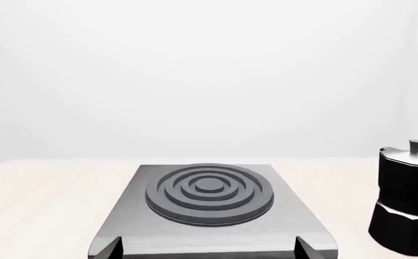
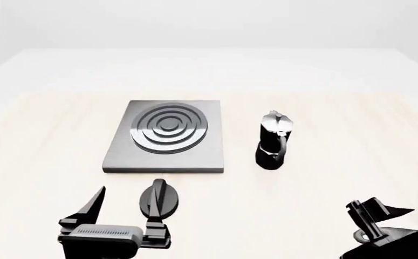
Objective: Put the frying pan on the stove.
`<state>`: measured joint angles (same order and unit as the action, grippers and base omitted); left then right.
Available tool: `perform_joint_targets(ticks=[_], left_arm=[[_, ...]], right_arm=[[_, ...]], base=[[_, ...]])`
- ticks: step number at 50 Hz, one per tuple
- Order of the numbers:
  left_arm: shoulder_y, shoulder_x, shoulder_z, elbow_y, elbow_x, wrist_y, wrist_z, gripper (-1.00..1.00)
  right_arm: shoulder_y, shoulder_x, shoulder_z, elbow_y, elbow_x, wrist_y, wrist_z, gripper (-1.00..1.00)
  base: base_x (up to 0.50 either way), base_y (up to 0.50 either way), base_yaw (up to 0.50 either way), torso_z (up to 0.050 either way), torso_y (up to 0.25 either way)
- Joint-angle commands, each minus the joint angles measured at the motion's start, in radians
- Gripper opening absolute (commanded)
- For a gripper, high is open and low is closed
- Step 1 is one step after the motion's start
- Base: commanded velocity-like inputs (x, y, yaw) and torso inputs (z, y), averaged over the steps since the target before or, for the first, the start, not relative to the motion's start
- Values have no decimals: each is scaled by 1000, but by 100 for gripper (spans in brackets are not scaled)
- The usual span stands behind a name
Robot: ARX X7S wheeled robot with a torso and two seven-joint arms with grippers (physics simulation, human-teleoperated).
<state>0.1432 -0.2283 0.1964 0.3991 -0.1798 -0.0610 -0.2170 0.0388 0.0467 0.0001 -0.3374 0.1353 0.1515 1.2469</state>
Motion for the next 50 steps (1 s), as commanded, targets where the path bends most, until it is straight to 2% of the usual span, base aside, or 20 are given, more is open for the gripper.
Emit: perform_joint_targets(ticks=[1, 50], left_arm=[[-8, -7, 4, -12, -17, 7, -9, 100], [-17, -40, 25, -14, -45, 19, -46, 100]], right_arm=[[198, -15, 43, 211, 86, -10, 53, 100], [334, 37, 53, 459, 117, -56, 160, 100]], base=[[0, 0, 0, 0, 0], [0, 0, 0, 0, 0]])
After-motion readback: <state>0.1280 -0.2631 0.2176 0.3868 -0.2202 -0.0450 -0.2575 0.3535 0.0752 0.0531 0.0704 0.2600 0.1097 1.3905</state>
